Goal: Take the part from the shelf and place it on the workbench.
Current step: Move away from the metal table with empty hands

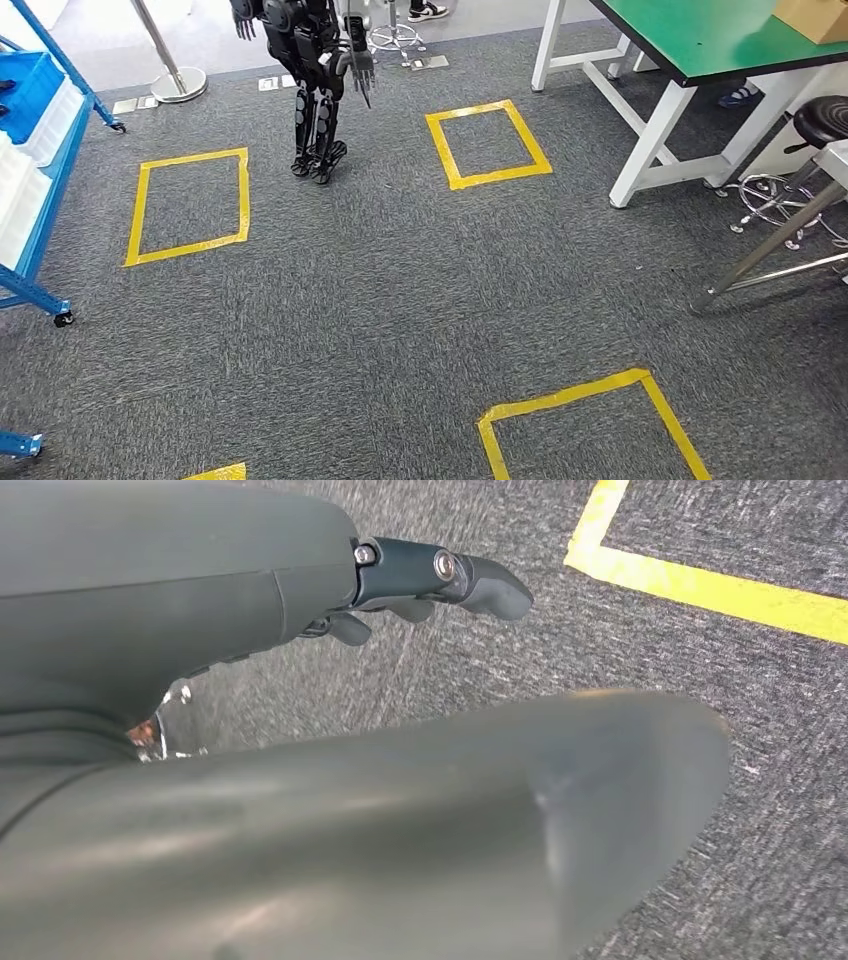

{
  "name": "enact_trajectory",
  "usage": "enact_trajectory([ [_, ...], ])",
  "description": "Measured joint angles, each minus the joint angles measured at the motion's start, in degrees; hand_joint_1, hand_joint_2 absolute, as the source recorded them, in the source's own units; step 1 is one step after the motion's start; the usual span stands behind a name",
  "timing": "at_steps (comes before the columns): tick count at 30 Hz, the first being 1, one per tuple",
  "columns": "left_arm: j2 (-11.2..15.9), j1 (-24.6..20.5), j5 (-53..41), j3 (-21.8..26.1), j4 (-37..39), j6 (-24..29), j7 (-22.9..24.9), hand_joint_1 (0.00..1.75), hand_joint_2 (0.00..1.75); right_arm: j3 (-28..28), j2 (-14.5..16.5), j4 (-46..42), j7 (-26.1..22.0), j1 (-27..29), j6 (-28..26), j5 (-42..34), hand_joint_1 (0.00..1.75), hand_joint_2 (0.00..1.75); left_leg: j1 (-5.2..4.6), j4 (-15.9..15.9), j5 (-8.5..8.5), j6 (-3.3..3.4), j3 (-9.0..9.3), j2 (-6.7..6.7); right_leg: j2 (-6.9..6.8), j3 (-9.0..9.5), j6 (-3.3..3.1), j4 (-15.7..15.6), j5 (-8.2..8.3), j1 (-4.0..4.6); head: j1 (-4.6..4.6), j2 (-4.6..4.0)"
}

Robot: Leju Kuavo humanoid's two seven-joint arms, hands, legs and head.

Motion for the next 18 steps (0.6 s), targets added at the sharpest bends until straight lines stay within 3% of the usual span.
enact_trajectory([
  [2,0.1,0.0,0.0,0.0,0.0,0.1,0.0,0.0,0.0,0.0,0.0,0.0,0.0,-0.1,-0.1,0.2,0.0,0.0,-0.14,0.7,-0.51,-0.88,-0.33,-0.7,0.67,1.52,-0.55,-3.5,1.32,-0.03,0.05,0.0],
  [4,0.1,0.2,0.0,0.0,0.0,0.2,0.0,0.0,0.0,0.0,0.1,0.0,0.2,-0.2,-0.1,0.7,0.0,0.0,0.08,1.0,-0.66,-1.39,-0.56,-0.95,0.13,1.74,-1.68,-3.4,1.5,0.14,-0.08,0.0],
  [6,0.1,0.3,0.0,0.0,0.0,0.3,0.0,0.0,0.0,0.0,0.2,0.0,0.4,-0.3,-0.2,1.3,0.0,0.0,0.39,2.8,-1.73,-1.76,-1.35,0.64,-0.46,2.04,-2.49,-3.5,1.69,0.1,-0.25,0.0],
  [8,0.1,0.2,0.0,0.0,0.0,0.3,0.0,0.0,0.0,0.0,0.2,0.0,0.6,-0.3,-0.2,1.9,0.0,0.0,0.47,9.2,-5.22,-2.13,-4.31,3.0,-1.29,2.17,-3.12,-3.5,1.64,0.4,-0.5,0.0],
  [10,0.1,0.1,0.0,0.0,0.0,0.3,0.0,0.0,0.0,0.1,0.2,0.0,1.0,-0.2,-0.2,2.5,0.0,0.0,0.51,17.2,-8.54,-2.25,-8.35,3.87,-2.35,2.2,-3.53,-3.5,1.44,0.96,-0.61,0.0],
  [11,0.1,0.1,-0.1,0.0,0.0,0.3,0.0,0.0,0.0,0.1,0.2,0.0,1.2,-0.2,-0.2,2.9,0.0,0.0,0.51,19.0,-8.83,-2.11,-9.42,3.98,-2.86,2.23,-3.67,-3.5,1.34,1.24,-0.62,0.0],
  [12,0.1,0.1,-0.1,0.0,0.0,0.3,0.0,0.0,0.0,0.3,0.2,0.0,1.5,-0.3,-0.2,3.3,0.0,0.0,0.44,18.6,-8.0,-1.81,-9.36,4.03,-3.33,2.31,-3.81,-3.5,1.23,1.51,-0.62,0.0],
  [13,0.1,0.2,-0.2,0.0,0.0,0.3,0.0,0.0,0.0,0.5,0.2,0.0,1.7,-0.3,-0.2,3.7,0.0,0.0,0.25,15.8,-6.22,-1.27,-8.02,4.22,-3.79,2.45,-3.94,-3.5,1.13,1.76,-0.62,0.0],
  [15,0.3,0.1,-0.2,0.0,0.0,0.4,0.0,0.0,0.0,0.9,0.3,0.0,2.2,-0.3,-0.3,4.3,0.0,0.0,-0.68,7.5,-2.67,0.35,-3.72,6.05,-4.61,2.79,-4.06,-3.6,0.89,2.12,-0.54,0.0],
  [16,0.3,0.0,-0.3,0.0,-0.1,0.4,0.0,0.0,0.0,1.0,0.3,0.0,2.3,-0.3,-0.4,4.5,0.0,0.0,-1.19,4.5,-1.72,1.06,-2.14,7.02,-4.99,2.91,-4.0,-3.7,0.77,2.22,-0.51,0.0],
  [18,0.5,-0.1,-0.3,0.0,-0.1,0.5,0.0,0.0,0.0,1.2,0.5,0.0,2.6,-0.2,-0.6,4.8,0.0,0.0,-1.82,2.6,-1.54,1.86,-1.31,7.69,-5.86,3.06,-3.69,-3.9,0.59,2.3,-0.53,0.0],
])
